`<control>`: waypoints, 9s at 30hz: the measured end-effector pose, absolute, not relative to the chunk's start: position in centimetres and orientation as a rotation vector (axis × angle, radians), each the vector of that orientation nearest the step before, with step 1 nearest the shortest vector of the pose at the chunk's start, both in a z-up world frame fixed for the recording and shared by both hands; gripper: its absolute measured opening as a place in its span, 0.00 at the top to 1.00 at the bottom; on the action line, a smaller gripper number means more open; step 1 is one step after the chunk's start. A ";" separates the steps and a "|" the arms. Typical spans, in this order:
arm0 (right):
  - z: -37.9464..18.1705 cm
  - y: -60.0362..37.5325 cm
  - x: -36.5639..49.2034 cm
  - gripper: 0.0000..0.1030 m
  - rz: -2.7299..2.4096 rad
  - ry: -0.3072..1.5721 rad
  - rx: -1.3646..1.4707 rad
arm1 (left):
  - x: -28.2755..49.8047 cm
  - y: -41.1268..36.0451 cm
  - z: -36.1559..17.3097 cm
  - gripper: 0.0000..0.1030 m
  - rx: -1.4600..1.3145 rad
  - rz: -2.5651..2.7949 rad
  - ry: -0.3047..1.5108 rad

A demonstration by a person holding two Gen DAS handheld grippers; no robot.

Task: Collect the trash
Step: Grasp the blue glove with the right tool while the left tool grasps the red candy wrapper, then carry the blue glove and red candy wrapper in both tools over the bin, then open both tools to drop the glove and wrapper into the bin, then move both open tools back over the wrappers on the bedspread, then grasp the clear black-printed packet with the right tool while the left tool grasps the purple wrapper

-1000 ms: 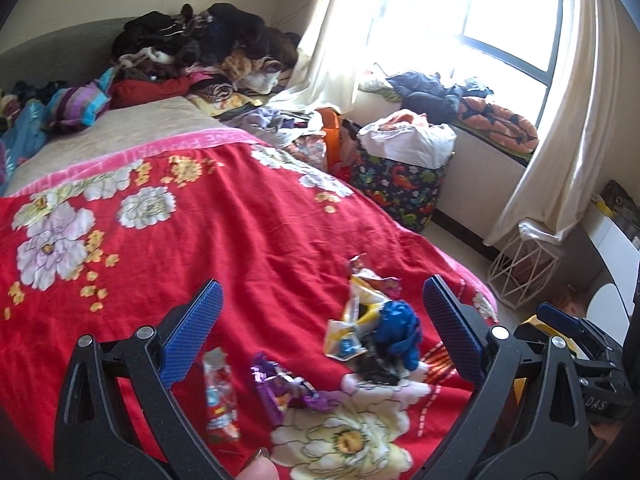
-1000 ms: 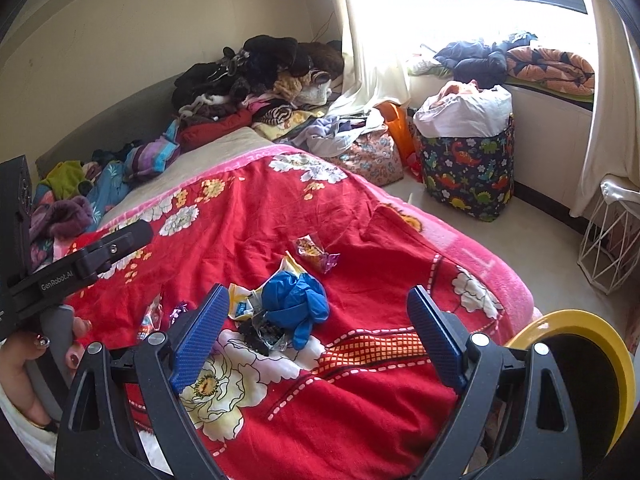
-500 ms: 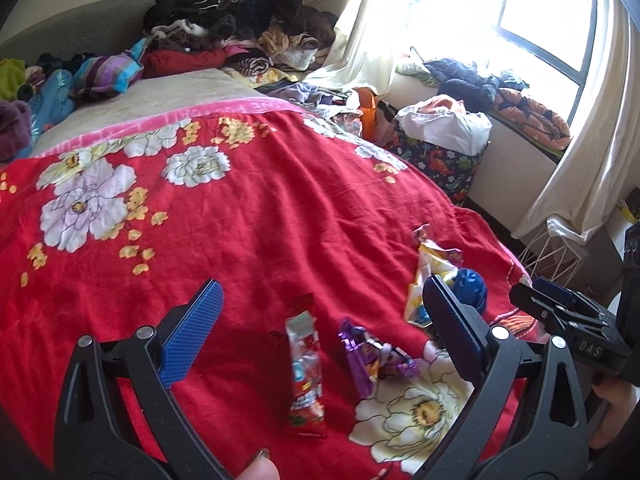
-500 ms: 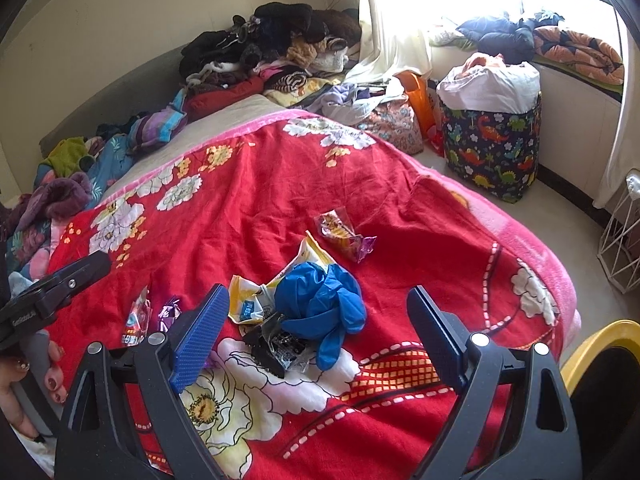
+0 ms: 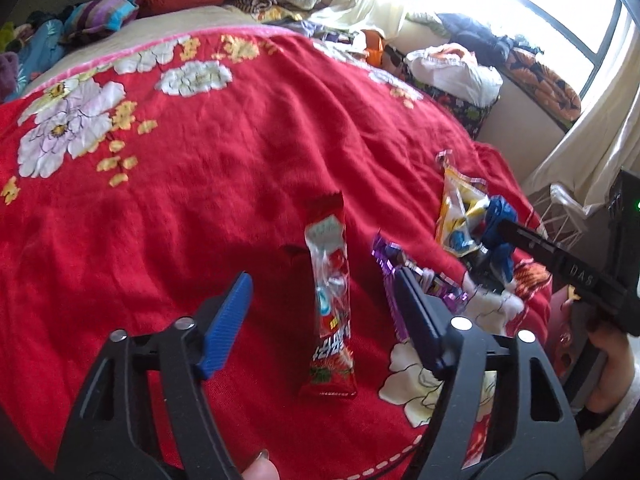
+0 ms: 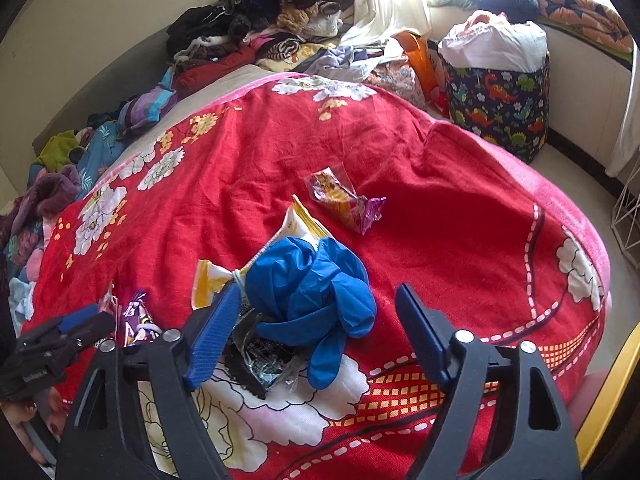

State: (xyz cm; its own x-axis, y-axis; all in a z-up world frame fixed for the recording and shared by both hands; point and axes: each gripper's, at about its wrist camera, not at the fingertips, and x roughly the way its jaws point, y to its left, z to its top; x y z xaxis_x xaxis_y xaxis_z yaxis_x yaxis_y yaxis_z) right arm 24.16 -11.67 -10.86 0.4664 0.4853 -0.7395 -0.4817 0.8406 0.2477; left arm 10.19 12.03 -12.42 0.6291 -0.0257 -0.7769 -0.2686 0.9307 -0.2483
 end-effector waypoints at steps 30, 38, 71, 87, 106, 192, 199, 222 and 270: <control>-7.6 -17.4 17.7 0.82 0.646 0.821 0.099 | 10.6 9.3 -7.8 0.90 -0.342 0.063 0.777; -5.5 -18.6 16.6 0.82 0.648 0.771 0.115 | 10.7 6.6 -5.5 0.90 -0.316 -0.002 0.726; -1.4 -25.3 13.7 0.82 0.560 0.652 0.169 | 11.2 -2.7 -2.5 0.90 -0.230 -0.205 0.673; -0.9 -28.4 12.8 0.82 0.495 0.618 0.197 | 11.7 -6.2 -1.9 0.90 -0.203 -0.273 0.661; -1.3 -33.1 12.3 0.82 0.371 0.598 0.259 | 11.9 -10.7 -1.7 0.90 -0.165 -0.364 0.670; -3.6 -41.3 10.3 0.25 0.115 0.591 0.357 | 12.6 -16.2 -4.2 0.11 -0.092 -0.434 0.683; -3.0 -37.8 10.9 0.23 0.194 0.604 0.313 | 12.2 -13.2 -3.9 0.11 -0.084 -0.351 0.654; -2.2 -25.8 14.3 0.19 0.438 0.661 0.140 | 11.8 -2.7 -3.4 0.11 -0.140 -0.098 0.613; -12.1 -14.3 22.3 0.60 0.682 1.022 0.148 | 13.1 6.0 -13.2 0.49 -0.314 0.016 0.902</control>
